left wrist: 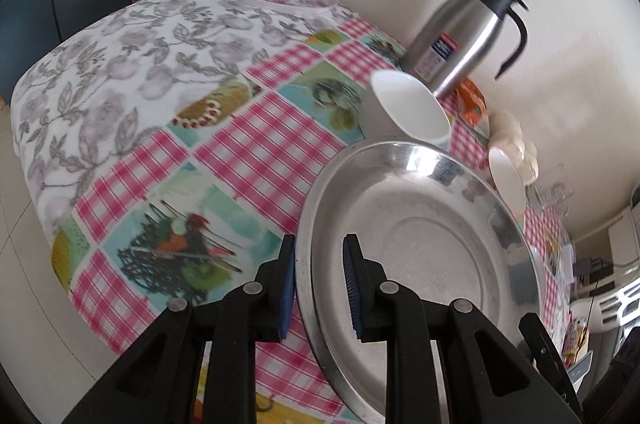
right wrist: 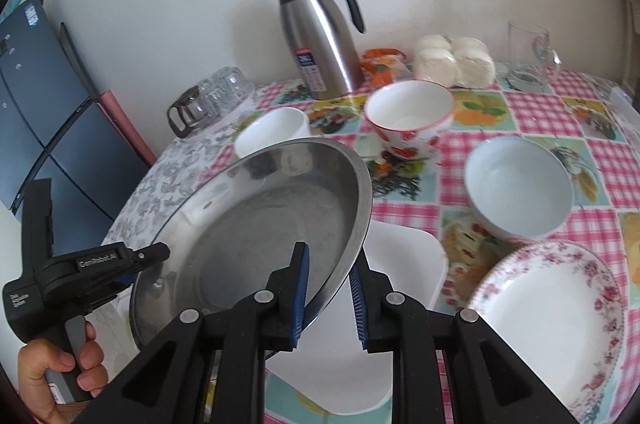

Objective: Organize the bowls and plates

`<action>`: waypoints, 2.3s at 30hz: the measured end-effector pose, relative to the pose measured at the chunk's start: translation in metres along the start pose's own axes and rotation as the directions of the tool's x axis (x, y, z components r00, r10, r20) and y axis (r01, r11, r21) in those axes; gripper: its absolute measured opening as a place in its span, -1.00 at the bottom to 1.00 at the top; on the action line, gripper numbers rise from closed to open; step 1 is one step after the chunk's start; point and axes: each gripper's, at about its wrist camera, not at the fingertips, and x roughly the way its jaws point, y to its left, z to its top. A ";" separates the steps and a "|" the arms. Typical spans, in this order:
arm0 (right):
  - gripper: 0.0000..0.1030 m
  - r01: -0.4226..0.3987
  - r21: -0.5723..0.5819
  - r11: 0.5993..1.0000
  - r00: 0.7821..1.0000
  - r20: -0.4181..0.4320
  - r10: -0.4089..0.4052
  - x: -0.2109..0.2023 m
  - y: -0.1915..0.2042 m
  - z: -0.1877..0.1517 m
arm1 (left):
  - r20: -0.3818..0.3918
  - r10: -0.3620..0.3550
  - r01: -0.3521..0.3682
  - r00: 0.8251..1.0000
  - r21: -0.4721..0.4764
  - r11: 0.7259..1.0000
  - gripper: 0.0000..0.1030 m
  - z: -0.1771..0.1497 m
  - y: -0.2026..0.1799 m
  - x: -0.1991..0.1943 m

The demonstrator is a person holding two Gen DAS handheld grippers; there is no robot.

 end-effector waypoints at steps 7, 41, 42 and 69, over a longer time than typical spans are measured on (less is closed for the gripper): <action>-0.52 0.042 0.045 0.998 0.999 -0.030 -0.040 0.000 -0.033 -0.003 | -0.055 0.008 -0.004 0.998 0.076 0.997 -0.57 -0.015 -0.026 0.012; -0.52 0.158 0.063 0.985 0.959 -0.246 -0.138 0.024 -0.063 -0.027 | -0.187 0.055 -0.035 0.981 0.112 0.993 -0.56 -0.035 -0.036 0.035; -0.52 0.159 0.061 0.985 0.959 -0.247 -0.140 0.024 -0.063 -0.027 | -0.189 0.055 -0.034 0.980 0.112 0.993 -0.55 -0.035 -0.036 0.036; 0.65 0.178 0.040 0.983 0.979 -0.111 -0.172 0.004 -0.053 -0.013 | -0.095 0.126 -0.107 0.987 0.183 0.977 0.51 -0.028 -0.046 0.021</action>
